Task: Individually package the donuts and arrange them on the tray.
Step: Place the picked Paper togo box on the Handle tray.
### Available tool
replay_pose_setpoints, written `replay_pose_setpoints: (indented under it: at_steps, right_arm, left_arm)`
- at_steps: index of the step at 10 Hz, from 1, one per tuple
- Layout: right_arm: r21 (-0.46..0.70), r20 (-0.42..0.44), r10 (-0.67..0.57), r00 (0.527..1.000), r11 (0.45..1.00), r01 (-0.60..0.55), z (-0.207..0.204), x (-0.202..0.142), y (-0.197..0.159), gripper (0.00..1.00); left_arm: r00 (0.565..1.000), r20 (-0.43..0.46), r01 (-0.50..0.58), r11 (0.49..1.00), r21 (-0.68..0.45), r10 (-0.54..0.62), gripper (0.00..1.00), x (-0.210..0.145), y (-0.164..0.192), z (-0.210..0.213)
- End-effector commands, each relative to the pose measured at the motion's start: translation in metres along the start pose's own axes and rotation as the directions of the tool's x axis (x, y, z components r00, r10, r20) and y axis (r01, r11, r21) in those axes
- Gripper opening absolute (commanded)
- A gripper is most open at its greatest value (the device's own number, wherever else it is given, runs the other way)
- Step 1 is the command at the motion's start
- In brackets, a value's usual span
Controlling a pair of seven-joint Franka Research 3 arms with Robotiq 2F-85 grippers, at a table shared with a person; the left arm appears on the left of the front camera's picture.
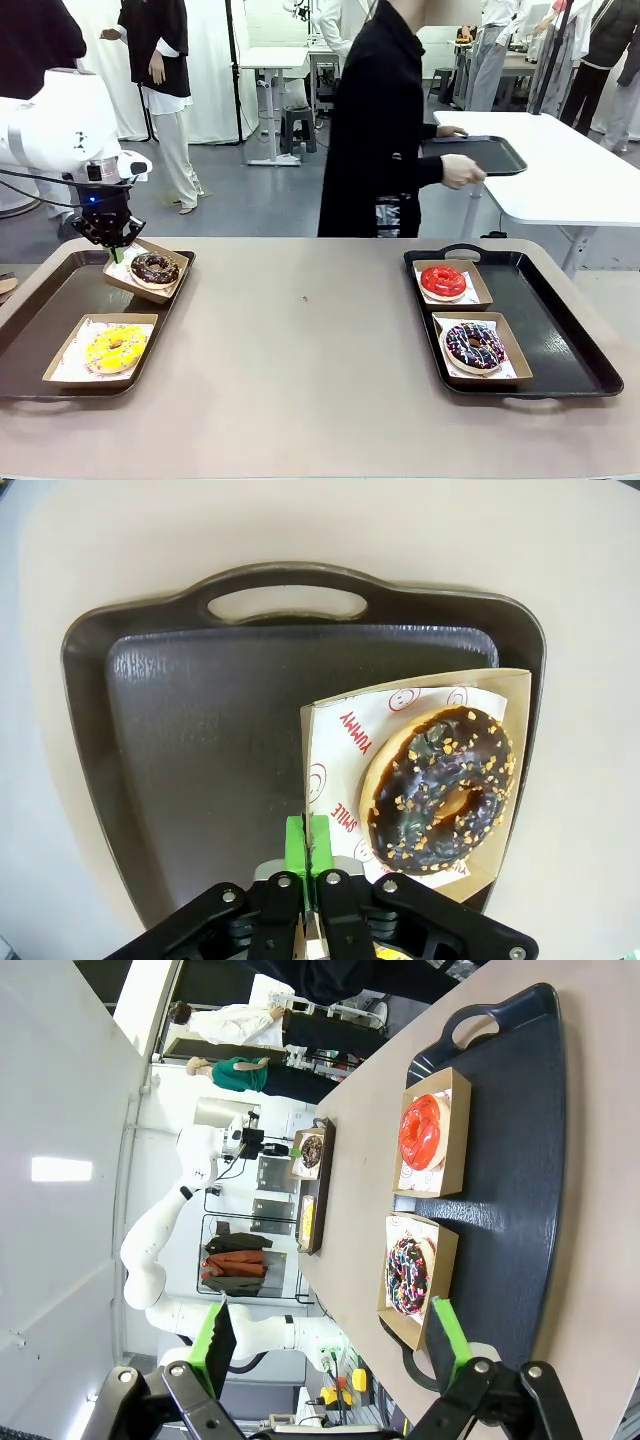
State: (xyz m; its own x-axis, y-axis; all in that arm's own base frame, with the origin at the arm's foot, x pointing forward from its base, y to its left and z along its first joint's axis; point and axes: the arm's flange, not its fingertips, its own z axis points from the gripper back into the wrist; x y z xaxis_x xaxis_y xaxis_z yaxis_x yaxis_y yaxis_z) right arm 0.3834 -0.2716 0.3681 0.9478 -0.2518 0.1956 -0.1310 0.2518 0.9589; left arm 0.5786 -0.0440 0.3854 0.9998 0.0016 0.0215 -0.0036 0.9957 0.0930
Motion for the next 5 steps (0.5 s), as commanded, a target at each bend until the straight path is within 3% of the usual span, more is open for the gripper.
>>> replay_pose_setpoints:
  at_steps: [1, 2, 3, 4, 5]
  right_arm:
    - [0.000, 0.018, -0.013, 1.000, 1.000, 0.013, -0.002, 0.000, 0.002, 1.00]
    - [0.000, 0.018, -0.013, 1.000, 1.000, 0.013, -0.002, 0.000, 0.002, 1.00]
    - [0.000, 0.018, -0.013, 1.000, 1.000, 0.013, -0.002, 0.000, 0.002, 1.00]
    - [0.000, 0.018, -0.013, 1.000, 1.000, 0.013, -0.002, 0.000, 0.002, 1.00]
    - [0.000, 0.018, -0.013, 1.000, 1.000, 0.013, -0.002, 0.000, 0.002, 1.00]
  left_arm:
    - [0.999, 0.019, 0.046, 0.999, 0.000, -0.046, 0.01, -0.003, 0.001, -0.010]
    - [0.999, 0.020, 0.048, 0.999, 0.003, -0.048, 0.57, -0.003, 0.001, -0.011]
    - [0.998, 0.027, 0.050, 0.999, 0.008, -0.051, 0.61, -0.003, 0.002, -0.010]
    - [0.998, 0.034, 0.051, 0.999, 0.010, -0.052, 1.00, -0.003, 0.003, -0.007]
    - [0.998, 0.046, 0.041, 0.999, 0.007, -0.041, 1.00, -0.008, 0.006, -0.001]
